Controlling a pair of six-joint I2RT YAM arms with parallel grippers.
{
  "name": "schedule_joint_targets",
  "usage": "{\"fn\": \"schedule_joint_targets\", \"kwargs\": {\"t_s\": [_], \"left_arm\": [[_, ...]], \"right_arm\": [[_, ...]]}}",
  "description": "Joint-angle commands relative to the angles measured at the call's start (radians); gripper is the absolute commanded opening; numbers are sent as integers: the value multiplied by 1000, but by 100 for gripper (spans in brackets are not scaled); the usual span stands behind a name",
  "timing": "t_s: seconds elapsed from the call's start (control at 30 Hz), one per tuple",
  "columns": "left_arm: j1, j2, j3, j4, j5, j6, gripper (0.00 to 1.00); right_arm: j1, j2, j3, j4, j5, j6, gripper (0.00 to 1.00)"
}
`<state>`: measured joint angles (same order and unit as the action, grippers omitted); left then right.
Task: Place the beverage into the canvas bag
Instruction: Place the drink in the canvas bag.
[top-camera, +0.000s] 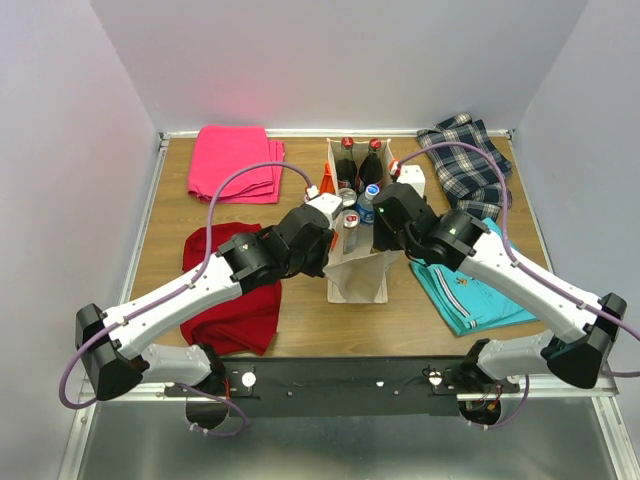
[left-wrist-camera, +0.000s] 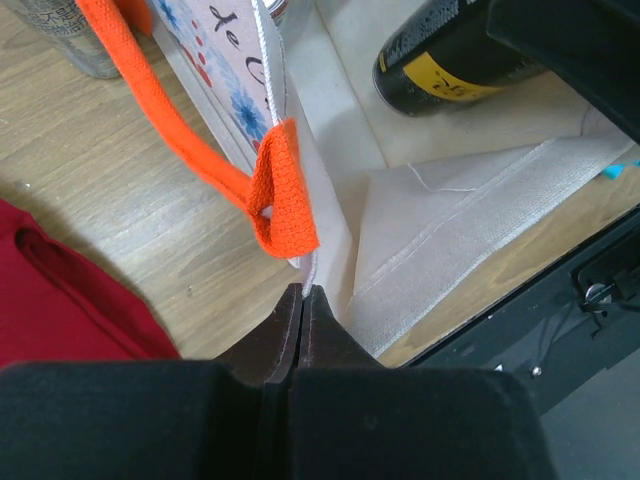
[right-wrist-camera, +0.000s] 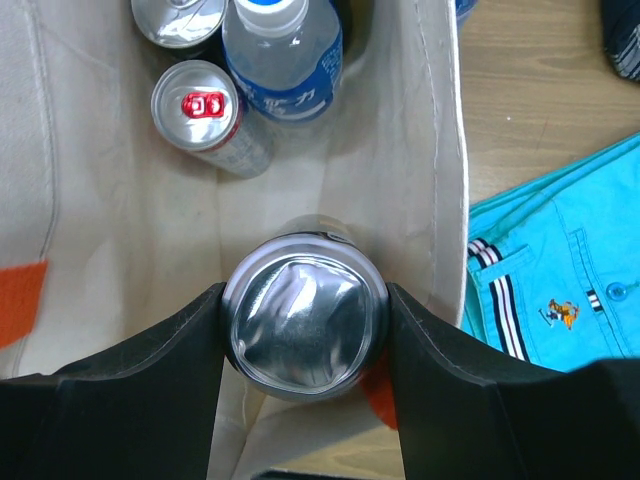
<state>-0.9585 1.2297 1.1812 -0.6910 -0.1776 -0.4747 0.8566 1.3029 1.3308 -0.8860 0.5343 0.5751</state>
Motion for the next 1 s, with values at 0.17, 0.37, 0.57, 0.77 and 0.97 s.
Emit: {"fn": "schedule_joint_targets", "kwargs": {"t_s": [0.17, 0.37, 0.57, 0.77, 0.97], "left_arm": [[1, -10, -28, -147, -76, 39, 0], [0, -12, -23, -150, -89, 41, 0], [0, -7, -19, -153, -92, 44, 0], [0, -4, -14, -157, -100, 42, 0], [0, -4, -11, -157, -111, 39, 0]], "right_arm": [[-60, 62, 33, 189, 119, -50, 1], [-116, 84, 41, 263, 84, -104, 1], [-134, 121, 61, 312, 49, -149, 1], [-136, 154, 54, 334, 21, -164, 1], [-136, 174, 47, 343, -8, -172, 1]]}}
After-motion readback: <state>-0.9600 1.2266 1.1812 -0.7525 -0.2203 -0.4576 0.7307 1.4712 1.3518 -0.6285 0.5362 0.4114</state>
